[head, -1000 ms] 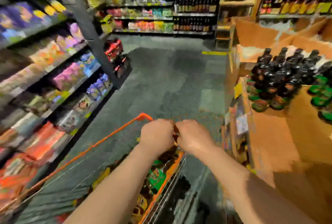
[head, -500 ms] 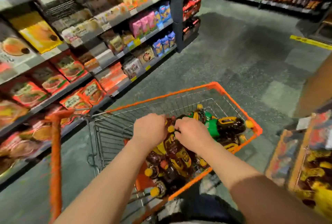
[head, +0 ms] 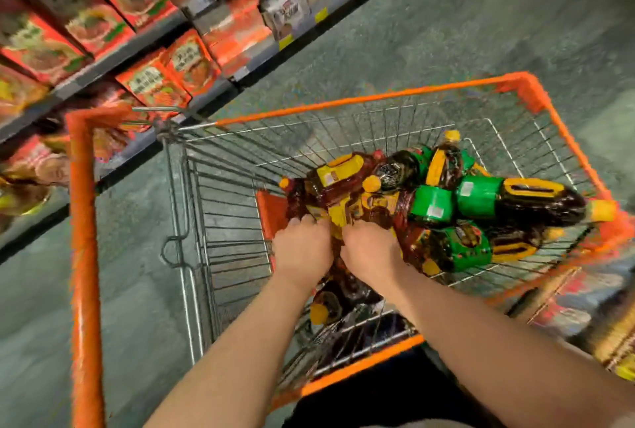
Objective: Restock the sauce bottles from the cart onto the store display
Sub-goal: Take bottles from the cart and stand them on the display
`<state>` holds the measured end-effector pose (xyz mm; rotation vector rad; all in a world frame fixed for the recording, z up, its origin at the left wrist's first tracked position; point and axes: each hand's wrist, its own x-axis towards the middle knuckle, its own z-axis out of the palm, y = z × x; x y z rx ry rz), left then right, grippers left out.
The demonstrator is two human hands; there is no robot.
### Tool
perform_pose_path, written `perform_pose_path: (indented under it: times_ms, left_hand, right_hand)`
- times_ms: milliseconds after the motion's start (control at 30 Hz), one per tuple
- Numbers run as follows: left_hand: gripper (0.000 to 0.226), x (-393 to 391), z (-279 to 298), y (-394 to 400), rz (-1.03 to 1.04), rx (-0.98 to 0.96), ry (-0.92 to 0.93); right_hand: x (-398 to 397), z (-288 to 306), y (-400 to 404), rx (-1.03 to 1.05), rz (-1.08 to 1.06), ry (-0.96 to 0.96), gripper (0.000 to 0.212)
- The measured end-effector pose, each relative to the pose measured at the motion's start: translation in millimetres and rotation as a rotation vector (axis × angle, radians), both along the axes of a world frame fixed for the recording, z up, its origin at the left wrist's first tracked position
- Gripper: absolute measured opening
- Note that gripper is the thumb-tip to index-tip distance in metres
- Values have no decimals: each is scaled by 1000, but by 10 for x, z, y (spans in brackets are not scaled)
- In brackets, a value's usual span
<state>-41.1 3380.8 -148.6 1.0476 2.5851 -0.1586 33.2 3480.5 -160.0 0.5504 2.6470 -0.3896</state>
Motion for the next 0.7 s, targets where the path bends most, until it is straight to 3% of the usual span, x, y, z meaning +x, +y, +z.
perform_pose_path:
  times_ms: [133, 367, 500, 700]
  left_hand:
    - [30, 54, -452, 6, 36, -103, -73]
    - [30, 136, -831, 85, 50, -139, -156]
    - [30, 117, -835, 196, 36, -188, -163]
    - [34, -18, -649, 235, 17, -200, -172]
  right_hand:
    - [-22, -467, -49, 14, 17, -131, 25]
    - [-79, -975, -153, -182, -93, -295, 26]
    - [-109, -997, -135, -210, -178, -273, 24]
    - [-176, -721, -118, -134, -112, -243, 20]
